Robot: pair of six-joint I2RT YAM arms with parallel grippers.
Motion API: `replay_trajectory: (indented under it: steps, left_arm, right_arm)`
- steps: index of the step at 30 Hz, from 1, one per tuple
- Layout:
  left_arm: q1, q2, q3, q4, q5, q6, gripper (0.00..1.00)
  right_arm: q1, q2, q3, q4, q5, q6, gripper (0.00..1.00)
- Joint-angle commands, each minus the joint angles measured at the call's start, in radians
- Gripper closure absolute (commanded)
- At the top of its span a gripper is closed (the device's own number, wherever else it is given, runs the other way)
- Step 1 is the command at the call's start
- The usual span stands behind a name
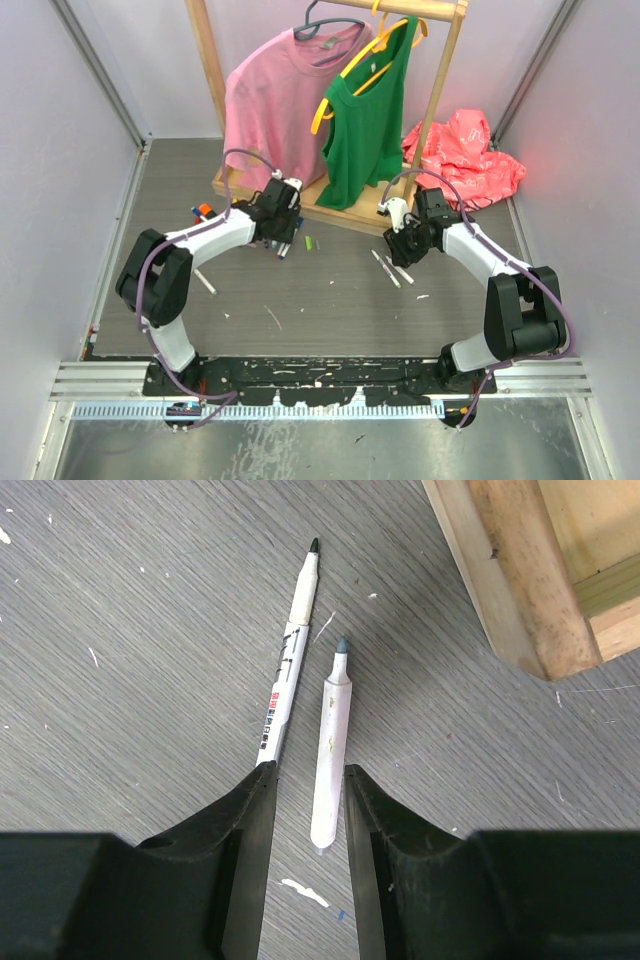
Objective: Open the pen caps
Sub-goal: Pick up the pen from the center of the board.
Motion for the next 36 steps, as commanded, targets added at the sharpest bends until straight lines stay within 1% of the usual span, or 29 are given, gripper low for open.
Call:
replay_trajectory:
  steps: [1,8,19,26,36]
  left_arm:
    - [0.004,-0.059,-0.004,0.025,0.048,0.002,0.69]
    - [0.003,-0.006,0.015,0.021,0.068,0.002,0.75]
    - [0.005,0.090,0.052,0.006,0.070,0.011,0.75]
    - [0.006,0.122,0.064,-0.007,0.058,0.015,0.73]
    - [0.005,0.145,0.065,-0.018,0.054,0.015,0.73]
  right_arm:
    - [0.002,-0.015,0.026,-0.004,-0.017,-0.016,0.61]
    - [0.002,-0.014,0.027,-0.004,-0.015,-0.016,0.61]
    - [0.002,-0.018,0.026,-0.004,-0.015,-0.018,0.61]
    - [0.002,-0.017,0.026,-0.004,-0.015,-0.018,0.60]
    - [0.002,-0.012,0.026,-0.004,-0.017,-0.018,0.60]
